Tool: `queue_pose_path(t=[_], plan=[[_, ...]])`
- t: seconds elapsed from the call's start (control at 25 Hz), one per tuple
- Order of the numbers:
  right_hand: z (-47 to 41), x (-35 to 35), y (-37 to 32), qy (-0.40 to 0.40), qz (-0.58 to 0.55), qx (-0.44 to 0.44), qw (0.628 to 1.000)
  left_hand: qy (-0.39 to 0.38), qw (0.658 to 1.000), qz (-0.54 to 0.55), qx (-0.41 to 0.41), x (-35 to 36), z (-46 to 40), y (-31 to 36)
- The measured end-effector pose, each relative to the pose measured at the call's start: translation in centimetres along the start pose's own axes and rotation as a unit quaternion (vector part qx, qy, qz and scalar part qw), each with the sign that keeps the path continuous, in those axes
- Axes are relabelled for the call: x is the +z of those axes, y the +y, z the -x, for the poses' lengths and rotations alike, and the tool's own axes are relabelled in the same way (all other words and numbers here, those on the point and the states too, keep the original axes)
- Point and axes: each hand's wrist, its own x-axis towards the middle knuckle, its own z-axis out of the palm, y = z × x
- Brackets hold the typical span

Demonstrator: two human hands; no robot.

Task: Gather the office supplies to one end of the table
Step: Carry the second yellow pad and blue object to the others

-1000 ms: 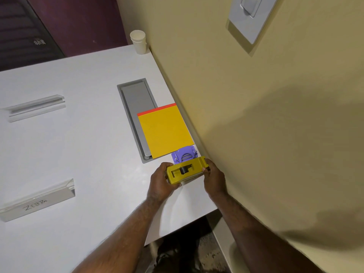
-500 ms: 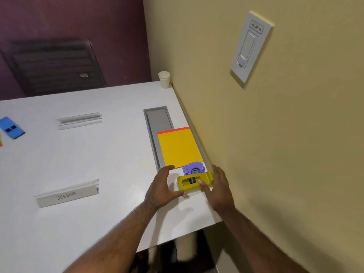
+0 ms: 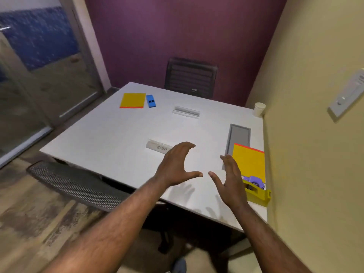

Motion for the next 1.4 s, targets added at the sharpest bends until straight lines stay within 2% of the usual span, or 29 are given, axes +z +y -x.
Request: queue_pose_path(t=[0.28,0.56,0.72,1.0,1.2,1.4], plan=[[0.6,5.0,-14.2,-0.057,-0.092,-0.180,0.978,0.158,0.980,-0.075,-0.094,-14.1,11.3,-3.0],[4.3,13.6,-30.5,-0.126,-0.142,-0.308,0.932,0.253,0.940,-0.141,-0.180,-25.4,25.7,-9.4],[7.5,19.7,-39.1,-0.132,-0.127,-0.355,0.917,0.258,0.922,-0.181,-0.225,-31.7,34.2,-15.3],[11.7,31.0,-50.1,-0.186,-0.057,-0.415,0.889,0.210,0.891,-0.253,-0.314,-39.8,45.6,-25.4],[10.6,39.4,-54.3,-0.243,0.001,-0.439,0.865,0.178,0.877,-0.274,-0.353,-43.9,48.7,-32.5],[6.0,49.7,-58.8,-0.280,0.020,-0.439,0.854,0.145,0.862,-0.303,-0.380,-48.5,46.7,-42.2]])
